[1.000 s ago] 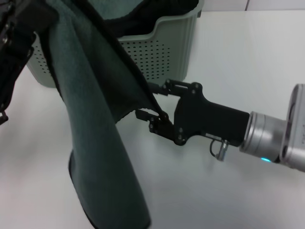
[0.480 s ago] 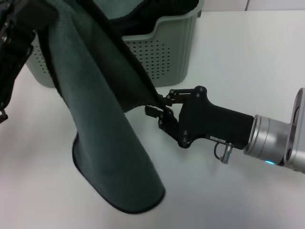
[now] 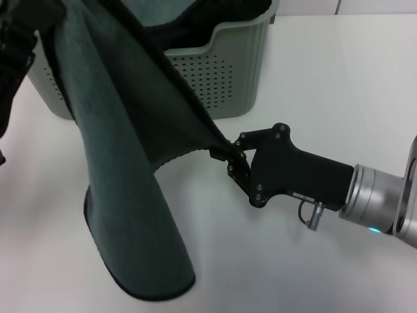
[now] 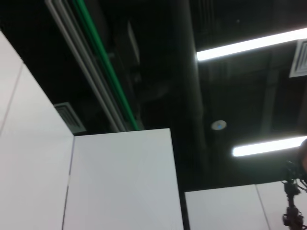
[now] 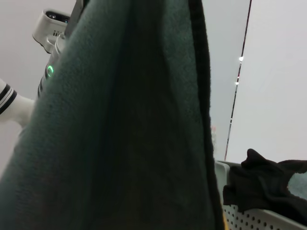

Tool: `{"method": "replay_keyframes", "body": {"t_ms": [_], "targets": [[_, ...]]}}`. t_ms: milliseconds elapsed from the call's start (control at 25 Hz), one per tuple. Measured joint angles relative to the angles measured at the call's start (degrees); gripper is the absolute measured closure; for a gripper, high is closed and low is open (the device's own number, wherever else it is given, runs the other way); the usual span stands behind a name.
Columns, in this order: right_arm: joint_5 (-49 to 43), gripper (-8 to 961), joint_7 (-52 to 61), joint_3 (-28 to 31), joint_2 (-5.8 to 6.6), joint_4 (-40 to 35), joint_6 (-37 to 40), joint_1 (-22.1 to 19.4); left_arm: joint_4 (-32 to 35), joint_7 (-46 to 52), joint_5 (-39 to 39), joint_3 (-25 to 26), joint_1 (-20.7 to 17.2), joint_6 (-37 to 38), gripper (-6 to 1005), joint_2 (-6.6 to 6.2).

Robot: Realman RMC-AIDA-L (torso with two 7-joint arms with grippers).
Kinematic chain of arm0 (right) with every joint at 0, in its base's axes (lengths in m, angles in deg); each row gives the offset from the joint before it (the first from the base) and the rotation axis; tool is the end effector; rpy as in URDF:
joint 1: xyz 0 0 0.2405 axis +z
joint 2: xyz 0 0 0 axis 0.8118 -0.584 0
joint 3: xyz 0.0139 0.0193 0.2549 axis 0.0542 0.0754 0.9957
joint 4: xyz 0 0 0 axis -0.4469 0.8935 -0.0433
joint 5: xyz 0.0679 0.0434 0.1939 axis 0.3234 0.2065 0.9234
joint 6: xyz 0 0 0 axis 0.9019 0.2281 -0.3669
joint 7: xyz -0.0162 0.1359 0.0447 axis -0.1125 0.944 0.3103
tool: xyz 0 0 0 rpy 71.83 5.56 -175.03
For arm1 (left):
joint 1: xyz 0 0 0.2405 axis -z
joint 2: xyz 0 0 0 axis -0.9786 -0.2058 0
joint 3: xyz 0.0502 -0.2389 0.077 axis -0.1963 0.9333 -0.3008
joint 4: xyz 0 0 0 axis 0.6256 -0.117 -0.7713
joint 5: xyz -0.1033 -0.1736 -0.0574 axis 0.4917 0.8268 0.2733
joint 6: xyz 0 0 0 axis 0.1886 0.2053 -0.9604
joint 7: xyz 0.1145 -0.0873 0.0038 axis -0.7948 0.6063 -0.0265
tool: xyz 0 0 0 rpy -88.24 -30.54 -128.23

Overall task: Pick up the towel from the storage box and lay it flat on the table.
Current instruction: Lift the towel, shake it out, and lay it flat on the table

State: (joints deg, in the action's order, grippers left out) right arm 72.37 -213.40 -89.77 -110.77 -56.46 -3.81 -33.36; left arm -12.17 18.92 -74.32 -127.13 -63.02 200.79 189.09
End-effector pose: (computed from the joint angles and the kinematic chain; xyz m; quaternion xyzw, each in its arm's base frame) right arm 0.1840 0.2835 -0.0879 -0.8986 -0.0445 0.3822 0.2108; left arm -0.1972 0.2461 0.0777 -0.7397 0.0279 -0.6645 0.1029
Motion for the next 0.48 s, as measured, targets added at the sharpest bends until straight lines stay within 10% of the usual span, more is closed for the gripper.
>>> {"method": "replay_keyframes", "body": {"t_ms": [160,480], "targets": [[-0.1,878,-0.2,0.1,0.38,-0.6,-1.0,0.2,-2.2,0.1,-1.2,0.4,0.0,-0.1,986,-0.31],[-14.7,937,16.1,9.7,4.9,-16.3,-1.7,-3.2,-3.5,2.5,-6.8,0.9,-2.9,-0.1,986,-4.39]]}}
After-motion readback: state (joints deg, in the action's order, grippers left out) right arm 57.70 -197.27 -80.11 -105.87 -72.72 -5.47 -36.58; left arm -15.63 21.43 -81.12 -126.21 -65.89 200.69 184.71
